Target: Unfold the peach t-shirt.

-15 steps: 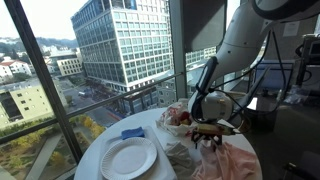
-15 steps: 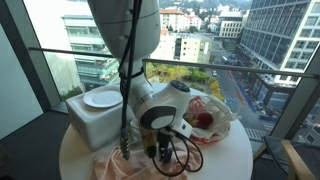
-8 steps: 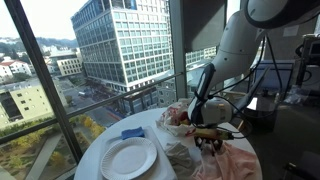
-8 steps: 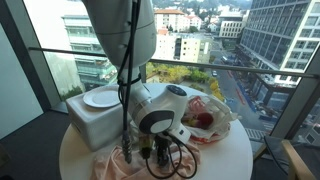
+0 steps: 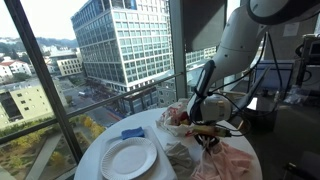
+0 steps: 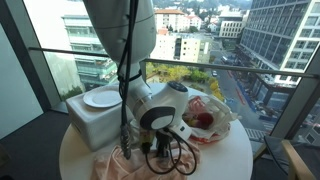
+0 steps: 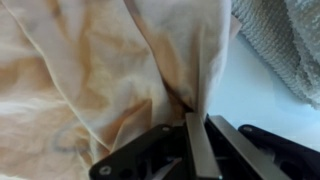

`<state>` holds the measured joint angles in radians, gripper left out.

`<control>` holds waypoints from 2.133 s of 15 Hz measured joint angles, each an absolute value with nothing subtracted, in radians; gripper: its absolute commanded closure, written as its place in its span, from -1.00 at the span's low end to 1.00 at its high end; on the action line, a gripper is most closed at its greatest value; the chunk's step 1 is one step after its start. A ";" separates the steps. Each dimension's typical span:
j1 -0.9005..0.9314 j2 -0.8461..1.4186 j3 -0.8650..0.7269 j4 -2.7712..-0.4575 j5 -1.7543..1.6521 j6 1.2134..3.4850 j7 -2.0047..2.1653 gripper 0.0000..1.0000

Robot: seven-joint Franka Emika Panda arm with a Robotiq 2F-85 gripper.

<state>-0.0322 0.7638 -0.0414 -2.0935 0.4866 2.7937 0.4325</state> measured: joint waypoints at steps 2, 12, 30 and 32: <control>-0.057 0.737 -0.025 -2.094 0.504 2.800 0.432 0.94; -0.190 0.664 0.125 -2.099 0.641 2.856 0.336 -0.07; -0.136 0.687 -0.066 -2.228 0.614 2.816 0.367 -1.00; -0.095 0.702 -0.098 -2.222 0.577 2.816 0.412 -1.00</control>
<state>-0.0952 0.7021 -0.0984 -2.2219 0.5774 2.8158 0.4116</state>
